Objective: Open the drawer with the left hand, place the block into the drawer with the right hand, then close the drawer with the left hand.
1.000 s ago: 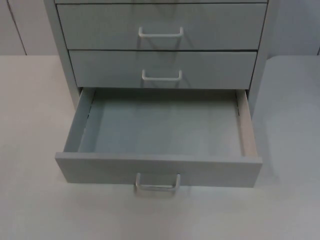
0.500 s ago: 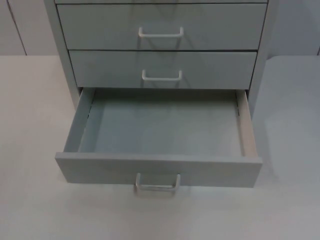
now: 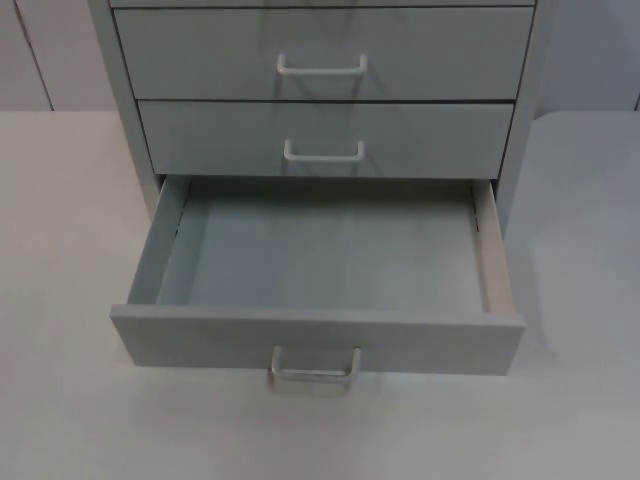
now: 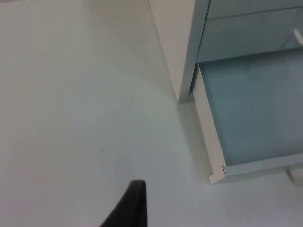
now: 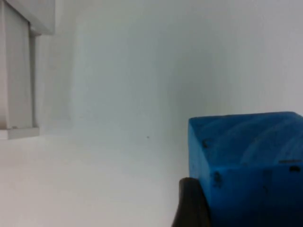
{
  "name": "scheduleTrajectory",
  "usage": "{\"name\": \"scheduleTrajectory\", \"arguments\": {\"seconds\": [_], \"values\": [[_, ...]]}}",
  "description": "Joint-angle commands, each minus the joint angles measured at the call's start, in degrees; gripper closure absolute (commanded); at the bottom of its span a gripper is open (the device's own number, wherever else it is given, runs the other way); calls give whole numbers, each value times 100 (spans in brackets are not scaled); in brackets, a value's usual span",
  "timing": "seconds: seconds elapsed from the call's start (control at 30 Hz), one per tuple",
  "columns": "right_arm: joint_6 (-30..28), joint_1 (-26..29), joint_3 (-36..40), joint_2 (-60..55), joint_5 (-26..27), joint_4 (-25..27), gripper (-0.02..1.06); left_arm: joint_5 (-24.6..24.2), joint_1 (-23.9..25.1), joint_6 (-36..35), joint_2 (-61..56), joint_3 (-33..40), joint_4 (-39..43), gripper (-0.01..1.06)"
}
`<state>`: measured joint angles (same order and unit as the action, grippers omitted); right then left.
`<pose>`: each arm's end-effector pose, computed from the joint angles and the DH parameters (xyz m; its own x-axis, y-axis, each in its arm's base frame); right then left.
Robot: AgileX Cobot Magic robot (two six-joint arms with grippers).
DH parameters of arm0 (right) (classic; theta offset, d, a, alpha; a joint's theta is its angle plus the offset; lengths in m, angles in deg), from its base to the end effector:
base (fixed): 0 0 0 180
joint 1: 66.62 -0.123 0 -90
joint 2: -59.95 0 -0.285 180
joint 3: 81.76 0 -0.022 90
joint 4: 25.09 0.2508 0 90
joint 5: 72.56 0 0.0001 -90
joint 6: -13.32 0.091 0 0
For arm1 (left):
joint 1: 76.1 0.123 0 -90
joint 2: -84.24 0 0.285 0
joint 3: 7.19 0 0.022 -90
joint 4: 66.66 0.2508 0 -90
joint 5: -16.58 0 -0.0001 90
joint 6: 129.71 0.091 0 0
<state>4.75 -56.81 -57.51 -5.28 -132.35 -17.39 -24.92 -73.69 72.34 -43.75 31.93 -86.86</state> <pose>0.1768 -0.0199 0.3285 -0.8512 0.0650 -0.5208 0.0413 0.9975 0.0570 0.1435 -0.0148 0.3067 -0.6336 0.0861 -0.7688 0.2067 0.9765 -0.0611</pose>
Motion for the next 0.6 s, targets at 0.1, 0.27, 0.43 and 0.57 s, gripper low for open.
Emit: {"name": "scheduleTrajectory", "arguments": {"seconds": [0.1,0.27,0.43,0.57], "values": [[19,15,5,40,88,467,105,117,-32,4,-23,15,-166,1],[110,-365,5,40,88,467,105,117,-32,4,-23,15,-166,1],[857,-1464,5,14,326,14,105,117,-32,4,-23,15,-166,1],[1605,-2382,5,-218,390,-582,105,117,-32,4,-23,15,-166,1]]}}
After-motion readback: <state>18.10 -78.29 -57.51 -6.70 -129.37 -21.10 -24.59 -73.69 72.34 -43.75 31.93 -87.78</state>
